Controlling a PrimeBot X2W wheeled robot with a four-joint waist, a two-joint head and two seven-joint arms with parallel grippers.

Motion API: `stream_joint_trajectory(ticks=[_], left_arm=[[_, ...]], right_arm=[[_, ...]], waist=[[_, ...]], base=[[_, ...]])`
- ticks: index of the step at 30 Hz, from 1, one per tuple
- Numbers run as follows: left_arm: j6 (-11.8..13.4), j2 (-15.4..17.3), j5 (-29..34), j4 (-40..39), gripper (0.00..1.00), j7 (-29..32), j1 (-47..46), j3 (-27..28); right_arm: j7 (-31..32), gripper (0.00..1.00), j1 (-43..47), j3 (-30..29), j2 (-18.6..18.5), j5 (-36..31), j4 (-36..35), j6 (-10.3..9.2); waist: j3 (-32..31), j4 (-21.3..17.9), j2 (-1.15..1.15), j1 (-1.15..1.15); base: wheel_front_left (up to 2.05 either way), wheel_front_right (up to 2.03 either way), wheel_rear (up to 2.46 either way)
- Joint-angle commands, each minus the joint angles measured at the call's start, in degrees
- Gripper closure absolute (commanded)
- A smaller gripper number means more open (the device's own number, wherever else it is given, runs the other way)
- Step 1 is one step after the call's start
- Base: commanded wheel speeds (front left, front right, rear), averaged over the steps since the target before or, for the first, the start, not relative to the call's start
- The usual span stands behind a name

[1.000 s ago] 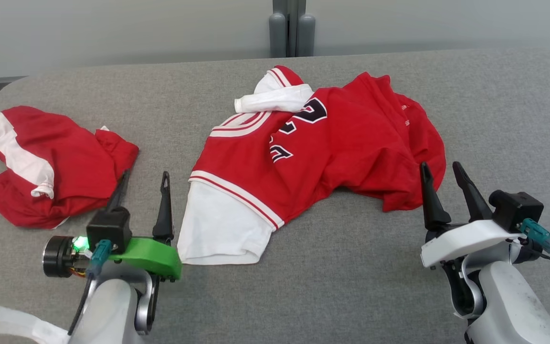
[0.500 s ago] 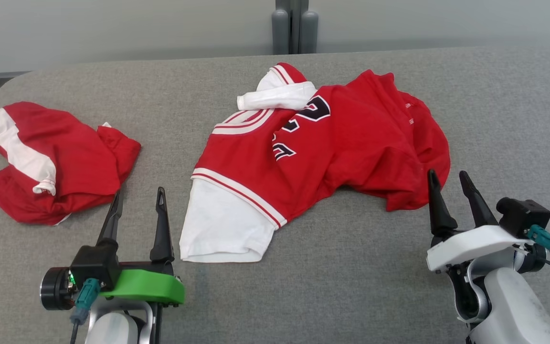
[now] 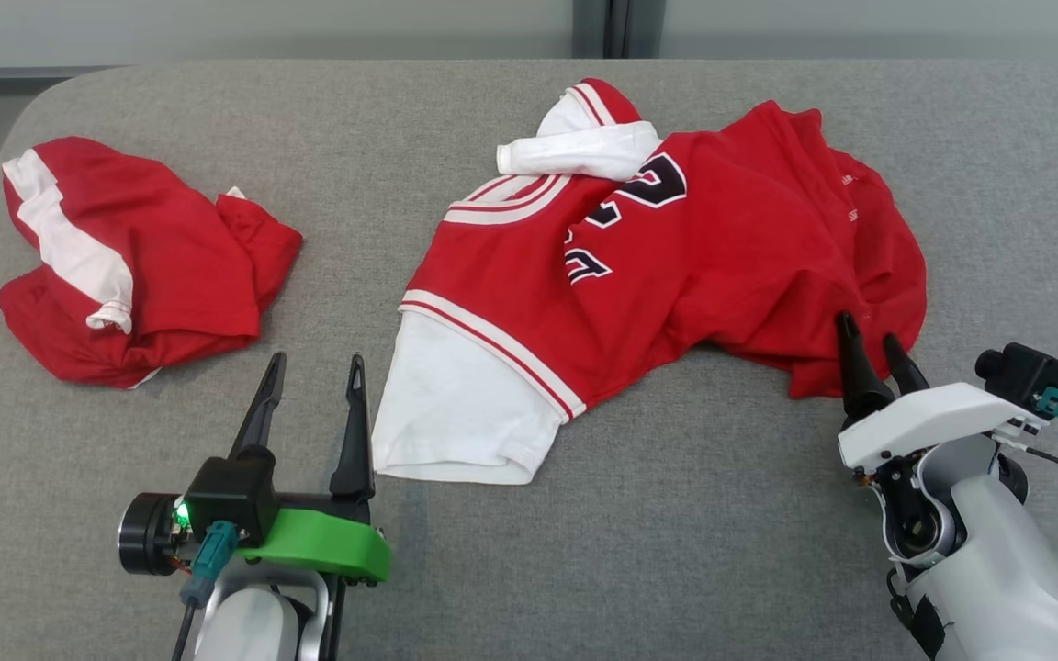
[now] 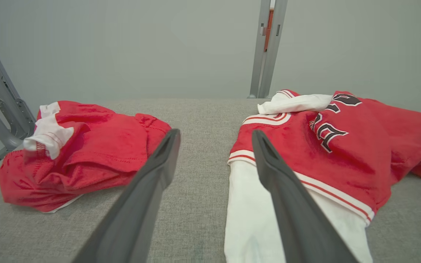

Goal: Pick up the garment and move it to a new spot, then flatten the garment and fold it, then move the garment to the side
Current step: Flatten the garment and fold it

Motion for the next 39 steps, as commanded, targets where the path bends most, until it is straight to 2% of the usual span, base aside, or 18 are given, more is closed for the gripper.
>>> stream_joint_trajectory(ticks=[1,10,11,12,13,20,28,39], left_arm=[[0.1,0.1,0.2,0.2,0.00,0.0,-1.1,-0.1],[0.7,0.1,0.6,0.4,0.00,0.0,-1.8,-1.0],[0.6,0.1,0.5,0.5,0.00,0.0,-1.9,-1.0],[0.7,0.1,0.5,0.6,0.00,0.0,-2.0,-1.0],[0.9,0.1,0.3,0.6,0.00,0.0,-2.1,-0.9],[1.3,0.1,-0.5,1.1,0.00,0.0,-1.8,-0.7],[1.3,0.1,-0.8,1.4,0.00,0.0,-0.6,0.2],[1.2,0.1,-1.5,1.4,0.00,0.0,0.5,0.5]], right_arm=[[-0.5,0.00,-1.0,0.5,-0.5,0.8,0.8,0.00],[-1.8,0.00,-4.1,3.9,-2.6,3.6,4.3,0.00],[-1.9,0.13,-4.4,4.4,-2.7,4.0,4.4,0.00],[-2.1,0.65,-4.6,4.9,-2.9,4.1,4.4,0.00],[-2.5,1.00,-4.8,5.7,-3.3,3.9,4.3,0.00],[-5.3,1.00,-4.2,9.4,-4.8,2.9,2.9,0.00],[-7.2,1.00,-1.9,11.2,-7.3,-1.6,-0.4,0.00],[-6.1,1.00,4.4,4.5,-13.1,-8.7,-7.6,0.00]], waist=[[0.7,0.7,0.00,0.00],[2.1,1.6,0.00,0.00],[2.2,1.6,0.00,0.00],[2.2,1.5,0.00,0.00],[2.2,1.4,0.00,0.00],[0.9,-0.5,0.00,0.00],[-1.6,-4.2,0.00,0.00],[-3.8,-9.9,0.00,0.00]], base=[[0.00,0.00,0.00],[0.00,0.00,0.00],[0.00,0.00,0.00],[0.00,0.00,0.00],[0.00,0.00,0.00],[0.00,0.00,0.00],[0.00,0.00,0.00],[0.00,0.00,0.00]])
